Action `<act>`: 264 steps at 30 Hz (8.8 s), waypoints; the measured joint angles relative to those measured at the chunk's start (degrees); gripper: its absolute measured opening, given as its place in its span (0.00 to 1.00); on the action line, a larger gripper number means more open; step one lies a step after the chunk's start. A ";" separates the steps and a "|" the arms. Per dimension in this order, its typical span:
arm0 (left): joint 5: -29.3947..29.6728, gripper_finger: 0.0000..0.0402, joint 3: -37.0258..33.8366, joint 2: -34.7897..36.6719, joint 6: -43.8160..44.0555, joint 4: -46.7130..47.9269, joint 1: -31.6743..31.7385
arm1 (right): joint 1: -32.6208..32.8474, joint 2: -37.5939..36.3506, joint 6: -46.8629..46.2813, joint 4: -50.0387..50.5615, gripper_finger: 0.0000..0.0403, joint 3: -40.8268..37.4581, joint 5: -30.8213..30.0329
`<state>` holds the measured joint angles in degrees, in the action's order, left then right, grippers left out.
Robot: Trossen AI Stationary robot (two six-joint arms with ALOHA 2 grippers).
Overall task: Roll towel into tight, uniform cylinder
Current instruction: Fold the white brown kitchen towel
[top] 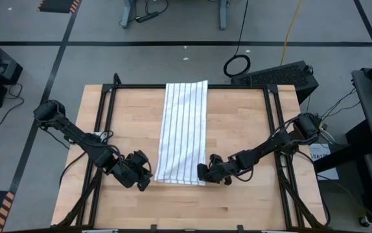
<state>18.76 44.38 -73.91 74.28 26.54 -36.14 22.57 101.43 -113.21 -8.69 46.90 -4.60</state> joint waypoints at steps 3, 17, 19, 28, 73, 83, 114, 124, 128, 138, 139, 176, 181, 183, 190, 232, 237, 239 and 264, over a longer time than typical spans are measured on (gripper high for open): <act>0.11 0.20 -0.01 0.00 0.00 0.05 0.00 | 0.00 0.04 0.16 0.08 0.29 0.08 -0.02; 1.81 0.20 -0.01 0.00 -0.07 0.53 0.00 | 0.11 2.67 -1.15 -2.24 0.29 0.08 0.06; 1.84 0.20 0.00 0.00 0.04 1.12 0.00 | 0.15 3.52 -1.21 -4.05 0.29 0.15 0.06; 1.84 0.20 -0.02 -0.02 0.24 1.54 0.00 | 0.28 3.52 0.08 -0.23 0.29 1.37 3.22; 1.32 0.20 0.00 -6.99 0.45 -2.41 0.00 | 0.15 2.53 -0.67 13.38 0.29 8.17 1.47; 1.25 0.20 0.00 -12.24 0.46 -3.89 0.22 | -0.04 2.53 -1.15 13.18 0.29 8.17 1.16; -5.20 0.20 2.13 -13.48 -0.02 -9.48 -0.80 | -0.23 4.77 9.63 7.71 0.00 8.89 7.71; -5.30 0.20 3.41 -13.00 1.21 -8.74 -5.37 | 0.64 1.20 10.30 7.72 0.00 8.93 10.49; -5.00 0.20 3.41 -12.43 4.30 -7.21 -7.12 | 2.48 1.08 8.06 7.82 0.00 8.93 10.44; 2.18 0.22 3.39 -12.31 1.16 -6.97 -12.49 | 4.96 1.05 5.91 10.07 0.00 8.95 9.14; 3.93 0.23 3.39 -12.31 -0.46 -7.53 -12.96 | 5.00 1.05 5.94 10.18 0.00 8.95 9.21; 11.19 0.45 3.34 -21.92 -22.05 -18.11 -7.43 | 6.82 2.62 4.51 17.38 0.00 9.02 10.31; 11.15 0.45 3.34 -21.92 -21.76 -18.15 -7.26 | 6.84 3.10 4.43 16.83 0.03 9.00 9.51; 11.10 0.45 3.34 -21.89 -20.30 -18.14 -7.28 | 6.82 3.10 4.66 16.35 0.08 9.00 9.77; 10.70 0.45 3.34 -19.44 -13.64 -18.47 -7.28 | 6.82 2.81 7.76 16.43 0.29 8.99 15.67; 7.82 0.45 3.31 -20.86 -44.16 -28.32 -6.58 | 14.29 2.51 65.95 16.24 0.36 9.00 -8.77; 7.80 0.45 3.34 -24.20 -44.68 -31.26 -6.40 | 14.29 2.51 66.00 16.18 0.32 9.00 -8.70; 7.77 0.45 3.34 -25.28 -44.68 -31.05 -6.46 | 14.29 2.51 65.93 16.17 0.31 9.00 -8.68; 7.00 0.16 3.34 -27.39 -47.98 -29.92 -3.35 | 14.34 2.51 64.37 13.47 0.24 9.00 -8.87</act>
<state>25.76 47.72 -101.30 26.30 -3.38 -39.49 36.91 103.94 -48.84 4.79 55.90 -13.47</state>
